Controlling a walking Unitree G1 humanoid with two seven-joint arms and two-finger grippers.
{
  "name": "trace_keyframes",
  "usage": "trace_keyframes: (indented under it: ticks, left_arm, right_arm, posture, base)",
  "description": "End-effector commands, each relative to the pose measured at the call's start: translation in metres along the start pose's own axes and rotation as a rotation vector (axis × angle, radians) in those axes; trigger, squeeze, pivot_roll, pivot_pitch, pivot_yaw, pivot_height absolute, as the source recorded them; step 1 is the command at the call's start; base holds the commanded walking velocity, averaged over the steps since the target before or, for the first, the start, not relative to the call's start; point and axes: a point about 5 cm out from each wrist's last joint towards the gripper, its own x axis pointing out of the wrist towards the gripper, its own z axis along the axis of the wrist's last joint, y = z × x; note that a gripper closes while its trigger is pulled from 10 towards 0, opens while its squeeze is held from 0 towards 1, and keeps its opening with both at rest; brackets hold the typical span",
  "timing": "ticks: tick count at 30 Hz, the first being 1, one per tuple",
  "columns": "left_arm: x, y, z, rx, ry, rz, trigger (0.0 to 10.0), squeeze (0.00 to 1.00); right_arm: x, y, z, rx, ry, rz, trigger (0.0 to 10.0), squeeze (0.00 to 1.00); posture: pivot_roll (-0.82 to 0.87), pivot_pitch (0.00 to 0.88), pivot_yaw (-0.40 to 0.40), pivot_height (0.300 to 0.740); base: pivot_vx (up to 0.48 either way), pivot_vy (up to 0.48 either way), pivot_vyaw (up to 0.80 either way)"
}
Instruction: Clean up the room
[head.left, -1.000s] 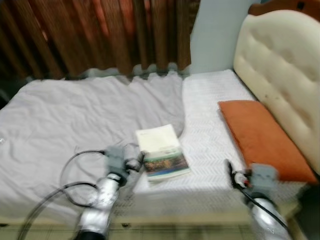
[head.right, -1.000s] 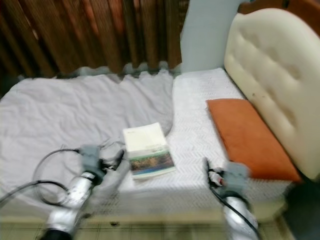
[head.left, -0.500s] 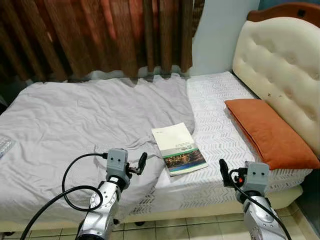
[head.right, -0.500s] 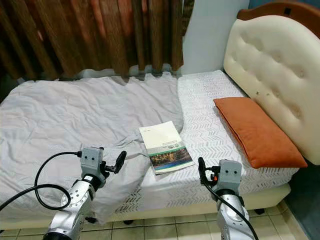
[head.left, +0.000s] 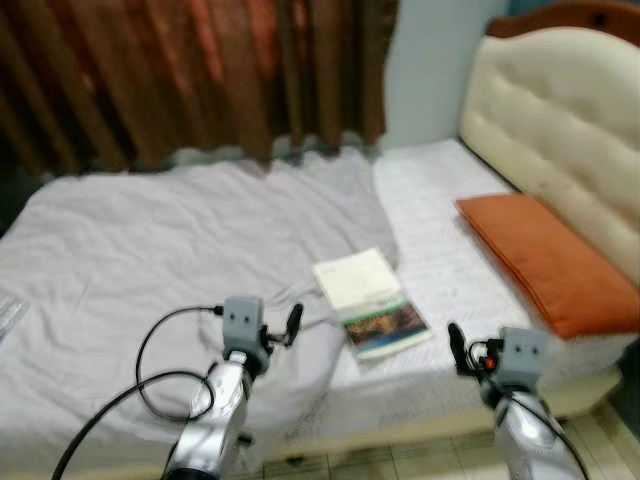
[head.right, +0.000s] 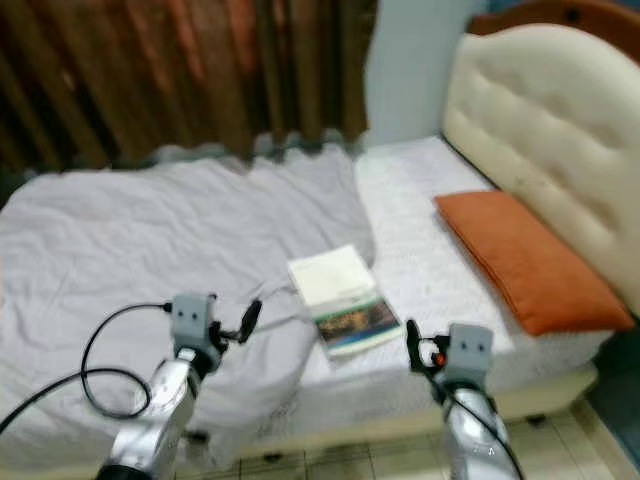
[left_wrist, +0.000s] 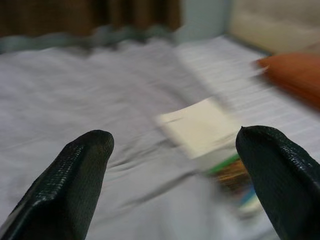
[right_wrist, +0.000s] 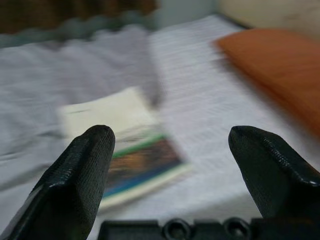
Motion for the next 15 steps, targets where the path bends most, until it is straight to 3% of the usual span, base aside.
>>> trace_keyframes:
  ticks: [1, 6, 12, 15]
  left_arm:
    - [0.0013, 0.0016, 0.001, -0.004, 0.003, 0.014, 10.0, 0.0]
    - [0.0015, -0.0004, 0.0001, 0.002, 0.009, 0.001, 10.0, 0.0]
    - [0.0031, -0.0043, -0.0007, 0.024, 0.021, -0.021, 10.0, 0.0]
    - [0.003, -0.007, -0.0021, 0.032, 0.027, -0.02, 10.0, 0.0]
  right_arm:
    - [0.0008, -0.0013, 0.0001, -0.004, 0.011, 0.006, 10.0, 0.0]
    - [0.0021, 0.0001, -0.0009, 0.0, 0.02, 0.014, 10.0, 0.0]
    - [0.0034, 0.0022, -0.0027, -0.009, 0.033, 0.022, 10.0, 0.0]
    - [0.0015, 0.0015, -0.0035, -0.019, 0.041, 0.025, 10.0, 0.0]
  posture:
    - [-0.11, 0.019, 0.05, 0.74]
    - [-0.11, 0.019, 0.05, 0.74]
    - [-0.11, 0.024, 0.052, 0.74]
    - [-0.12, 0.041, 0.04, 0.74]
  base:
    - [0.386, 0.285, 0.0]
    - [0.386, 0.285, 0.0]
    - [0.466, 0.0, 0.0]
    - [0.0, 0.0, 0.0]
